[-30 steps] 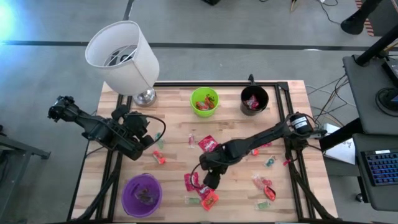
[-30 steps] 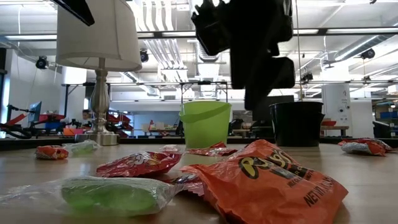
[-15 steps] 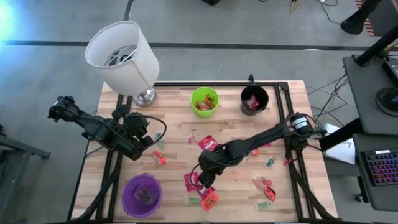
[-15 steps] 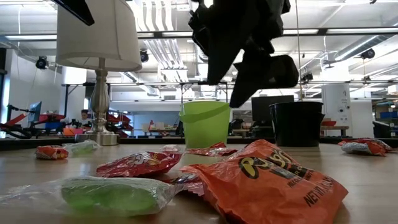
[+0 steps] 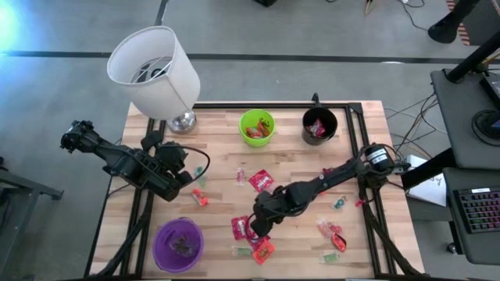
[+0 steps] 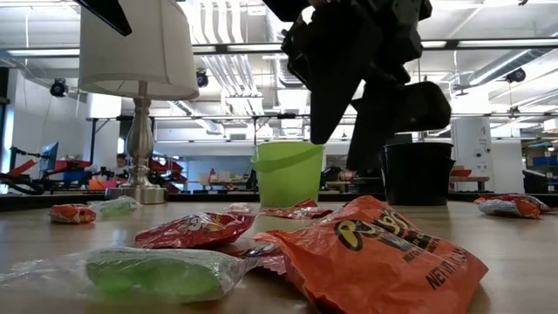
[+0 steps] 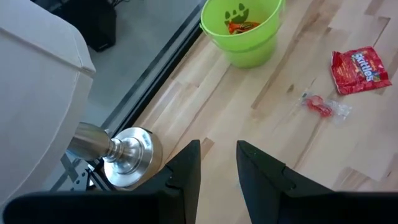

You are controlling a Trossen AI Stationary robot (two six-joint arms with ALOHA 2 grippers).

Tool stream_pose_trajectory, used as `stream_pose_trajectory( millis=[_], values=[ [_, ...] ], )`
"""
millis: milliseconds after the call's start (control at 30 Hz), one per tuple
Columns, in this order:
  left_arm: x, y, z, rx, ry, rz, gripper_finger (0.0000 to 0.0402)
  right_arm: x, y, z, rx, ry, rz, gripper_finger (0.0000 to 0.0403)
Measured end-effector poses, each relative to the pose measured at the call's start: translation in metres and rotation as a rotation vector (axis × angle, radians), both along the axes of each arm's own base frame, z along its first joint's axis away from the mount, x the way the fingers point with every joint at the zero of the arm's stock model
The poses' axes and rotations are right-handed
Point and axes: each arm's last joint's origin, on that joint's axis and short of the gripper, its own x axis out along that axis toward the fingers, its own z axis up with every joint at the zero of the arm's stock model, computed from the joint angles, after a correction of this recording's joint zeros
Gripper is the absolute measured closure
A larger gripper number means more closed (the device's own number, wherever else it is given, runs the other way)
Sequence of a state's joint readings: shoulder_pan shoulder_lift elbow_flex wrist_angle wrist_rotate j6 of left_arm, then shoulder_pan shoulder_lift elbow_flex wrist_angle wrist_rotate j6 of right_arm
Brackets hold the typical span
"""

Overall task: Sort candy
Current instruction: Put the red candy into the black bucket

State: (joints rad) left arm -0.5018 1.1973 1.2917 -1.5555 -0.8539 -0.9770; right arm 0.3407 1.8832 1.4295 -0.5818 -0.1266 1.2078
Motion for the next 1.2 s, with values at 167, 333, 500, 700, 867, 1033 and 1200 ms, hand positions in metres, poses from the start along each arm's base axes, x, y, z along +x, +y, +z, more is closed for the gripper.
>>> stream_pose_trajectory(
  millis=[167,333,500,700,867,1033,1200],
  values=[
    [0.000,0.000,0.000,0.009,0.013,-0.014,0.0315,-0.001,0.006,-0.006,0.011,-0.029,-0.026,0.0223],
    [0.000,0.000,0.000,0.011,0.016,-0.017,0.0315,-0.003,0.007,-0.012,0.017,-0.030,-0.063,0.0223],
    [0.000,0.000,0.000,0.011,0.017,-0.017,0.0315,-0.008,0.010,-0.018,0.003,-0.019,-0.066,0.0223],
    [0.000,0.000,0.000,0.011,0.017,-0.017,0.0315,-0.011,0.016,-0.028,0.051,-0.068,-0.101,0.0223],
    [0.000,0.000,0.000,0.014,0.021,-0.022,0.0315,-0.011,0.021,-0.028,0.046,-0.088,-0.106,0.0223],
    [0.000,0.000,0.000,0.022,0.032,-0.034,0.0315,-0.008,0.028,-0.044,0.058,-0.068,-0.101,0.0223],
    [0.000,0.000,0.000,0.022,0.032,-0.034,0.0315,0.004,0.036,-0.057,0.090,-0.060,-0.074,0.0223]
  ],
)
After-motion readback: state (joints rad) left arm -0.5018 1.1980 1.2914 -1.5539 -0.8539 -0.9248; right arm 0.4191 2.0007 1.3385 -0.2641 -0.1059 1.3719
